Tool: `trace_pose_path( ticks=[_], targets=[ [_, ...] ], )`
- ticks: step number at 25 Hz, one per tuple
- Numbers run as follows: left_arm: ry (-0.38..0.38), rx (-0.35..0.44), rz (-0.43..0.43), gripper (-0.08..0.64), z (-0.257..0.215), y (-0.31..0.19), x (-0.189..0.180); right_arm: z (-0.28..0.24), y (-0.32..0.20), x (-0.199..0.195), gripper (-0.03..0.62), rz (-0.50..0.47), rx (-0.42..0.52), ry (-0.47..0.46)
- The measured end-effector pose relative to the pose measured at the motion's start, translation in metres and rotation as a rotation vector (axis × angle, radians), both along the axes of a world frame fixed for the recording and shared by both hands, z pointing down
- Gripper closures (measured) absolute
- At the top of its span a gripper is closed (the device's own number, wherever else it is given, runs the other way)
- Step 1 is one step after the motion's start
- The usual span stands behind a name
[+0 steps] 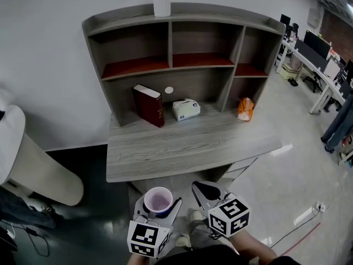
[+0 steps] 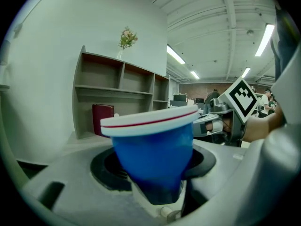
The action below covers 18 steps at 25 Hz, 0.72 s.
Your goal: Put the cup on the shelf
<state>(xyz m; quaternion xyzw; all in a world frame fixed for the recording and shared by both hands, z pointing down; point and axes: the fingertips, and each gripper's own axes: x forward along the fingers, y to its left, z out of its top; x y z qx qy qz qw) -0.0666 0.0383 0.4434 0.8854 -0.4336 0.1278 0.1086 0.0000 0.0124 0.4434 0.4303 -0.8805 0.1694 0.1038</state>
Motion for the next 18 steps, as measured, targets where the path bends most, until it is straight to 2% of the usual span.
trace_pose_path(
  ticks=[18],
  targets=[
    [-0.009, 0.009, -0.056, 0.278, -0.015, -0.117, 0.04, -0.019, -0.117, 0.027, 0.595, -0.104, 0.025, 0.008]
  ],
)
